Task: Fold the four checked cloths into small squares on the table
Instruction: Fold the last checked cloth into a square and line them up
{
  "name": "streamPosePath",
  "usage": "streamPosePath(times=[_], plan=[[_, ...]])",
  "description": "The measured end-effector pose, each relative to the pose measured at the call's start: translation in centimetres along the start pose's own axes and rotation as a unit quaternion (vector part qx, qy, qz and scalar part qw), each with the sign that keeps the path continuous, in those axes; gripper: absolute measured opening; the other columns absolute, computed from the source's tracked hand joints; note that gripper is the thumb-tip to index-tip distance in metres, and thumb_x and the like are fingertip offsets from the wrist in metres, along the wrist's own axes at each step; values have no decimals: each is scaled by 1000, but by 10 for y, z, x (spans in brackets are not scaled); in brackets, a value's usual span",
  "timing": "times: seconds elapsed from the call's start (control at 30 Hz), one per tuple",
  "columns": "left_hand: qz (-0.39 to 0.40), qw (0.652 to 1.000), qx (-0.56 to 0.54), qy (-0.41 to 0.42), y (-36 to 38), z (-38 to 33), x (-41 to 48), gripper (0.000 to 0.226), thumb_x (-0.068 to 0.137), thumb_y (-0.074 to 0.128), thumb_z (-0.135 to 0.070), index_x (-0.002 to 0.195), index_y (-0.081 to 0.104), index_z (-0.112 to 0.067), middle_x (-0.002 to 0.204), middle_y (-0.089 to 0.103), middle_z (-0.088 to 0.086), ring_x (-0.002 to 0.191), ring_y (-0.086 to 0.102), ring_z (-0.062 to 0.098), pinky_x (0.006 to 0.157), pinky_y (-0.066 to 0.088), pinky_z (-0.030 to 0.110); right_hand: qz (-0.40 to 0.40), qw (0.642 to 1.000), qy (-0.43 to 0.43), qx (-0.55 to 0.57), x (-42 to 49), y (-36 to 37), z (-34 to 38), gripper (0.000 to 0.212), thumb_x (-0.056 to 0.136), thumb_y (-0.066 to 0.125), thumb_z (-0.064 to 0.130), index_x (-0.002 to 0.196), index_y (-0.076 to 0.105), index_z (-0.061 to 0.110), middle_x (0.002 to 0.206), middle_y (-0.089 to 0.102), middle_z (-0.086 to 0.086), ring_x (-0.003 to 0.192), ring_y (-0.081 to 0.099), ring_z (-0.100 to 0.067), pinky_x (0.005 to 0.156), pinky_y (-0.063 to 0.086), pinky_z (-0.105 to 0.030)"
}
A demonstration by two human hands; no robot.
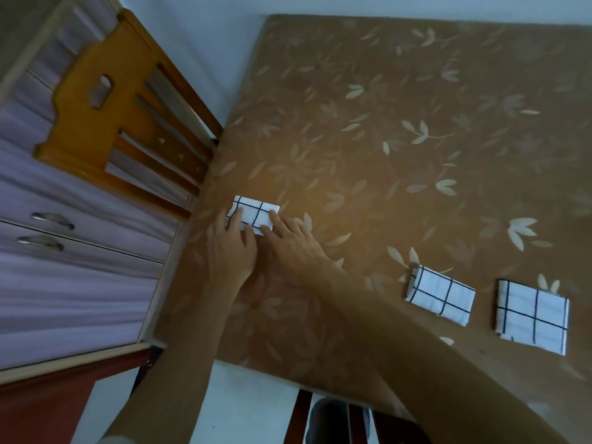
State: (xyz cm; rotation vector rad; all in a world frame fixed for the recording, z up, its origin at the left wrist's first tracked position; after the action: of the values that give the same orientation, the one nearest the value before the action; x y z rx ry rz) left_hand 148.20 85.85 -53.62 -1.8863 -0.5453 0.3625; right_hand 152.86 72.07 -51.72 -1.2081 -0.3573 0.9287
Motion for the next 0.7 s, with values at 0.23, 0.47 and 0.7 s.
streamPosePath(times=[0.23, 0.47, 0.7], plan=[[16, 998, 25, 55, 2, -17, -28, 44, 93, 42, -30, 129, 62, -13, 135, 58, 12, 117, 53, 34, 98, 42, 48, 1, 999, 41, 36, -37, 2, -7, 52, 102, 39, 31, 151, 29, 15, 163, 9, -14, 150, 11, -29, 119, 20, -43], [8, 993, -36, 115, 23, -66, -84, 41, 91, 42, -26, 113, 71, -7, 119, 65, 16, 100, 57, 36, 86, 48, 43, 2, 993, 107, 40, -114, 3, -32, 45, 103, 38, 24, 146, 37, 10, 161, 15, -17, 147, 18, -34, 114, 23, -42], [54, 986, -55, 147, 41, -102, -116, 41, 90, 45, -36, 112, 70, -12, 116, 64, 11, 99, 57, 32, 85, 50, 45, -22, 987, 154, 50, -166, 5, -58, 43, 98, 44, 13, 140, 46, 2, 158, 23, -21, 145, 24, -38, 115, 24, -47]])
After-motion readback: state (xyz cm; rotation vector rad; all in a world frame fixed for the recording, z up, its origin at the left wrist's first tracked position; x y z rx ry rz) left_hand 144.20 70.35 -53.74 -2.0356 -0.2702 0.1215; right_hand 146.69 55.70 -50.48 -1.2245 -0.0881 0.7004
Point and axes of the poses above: each hand's wrist, its own x-axis towards the middle knuckle, its own y-axis out of the palm, z = x × y, the point moved 2 cm from there along x, towards the middle knuckle
